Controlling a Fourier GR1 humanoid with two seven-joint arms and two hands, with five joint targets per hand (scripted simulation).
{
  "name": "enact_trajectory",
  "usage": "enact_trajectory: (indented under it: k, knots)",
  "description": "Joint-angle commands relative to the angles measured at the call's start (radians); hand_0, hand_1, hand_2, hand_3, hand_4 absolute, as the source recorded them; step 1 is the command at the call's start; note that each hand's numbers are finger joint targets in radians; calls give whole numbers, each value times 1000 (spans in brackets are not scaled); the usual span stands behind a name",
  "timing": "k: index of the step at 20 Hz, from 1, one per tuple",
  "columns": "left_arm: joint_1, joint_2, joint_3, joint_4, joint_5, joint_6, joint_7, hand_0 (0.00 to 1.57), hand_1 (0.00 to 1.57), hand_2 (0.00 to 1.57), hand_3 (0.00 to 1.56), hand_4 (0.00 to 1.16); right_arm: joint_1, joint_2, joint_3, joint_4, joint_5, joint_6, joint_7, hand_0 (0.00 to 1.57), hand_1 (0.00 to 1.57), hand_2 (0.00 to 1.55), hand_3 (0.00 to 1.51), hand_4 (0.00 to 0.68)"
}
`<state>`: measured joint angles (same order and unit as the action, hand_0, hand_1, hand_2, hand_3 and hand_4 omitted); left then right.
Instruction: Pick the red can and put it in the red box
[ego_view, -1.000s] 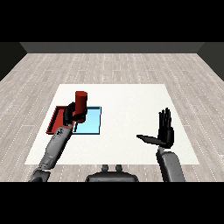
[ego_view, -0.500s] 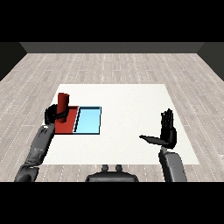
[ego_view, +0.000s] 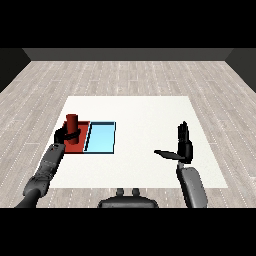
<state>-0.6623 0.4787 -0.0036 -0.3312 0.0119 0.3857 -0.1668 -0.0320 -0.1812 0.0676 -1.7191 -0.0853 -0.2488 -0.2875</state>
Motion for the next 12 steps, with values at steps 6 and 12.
enact_trajectory:
  k: [6,12]
  knots:
    - [-45,-47,8,219,-29,-115,-58,319,319,498,427,720,-25,1,-15,64,33,-10,-33,0,0,0,0,0]
    - [-122,30,-85,280,-142,-138,57,0,0,0,0,0,-93,5,-25,87,8,20,-23,0,0,0,0,0]
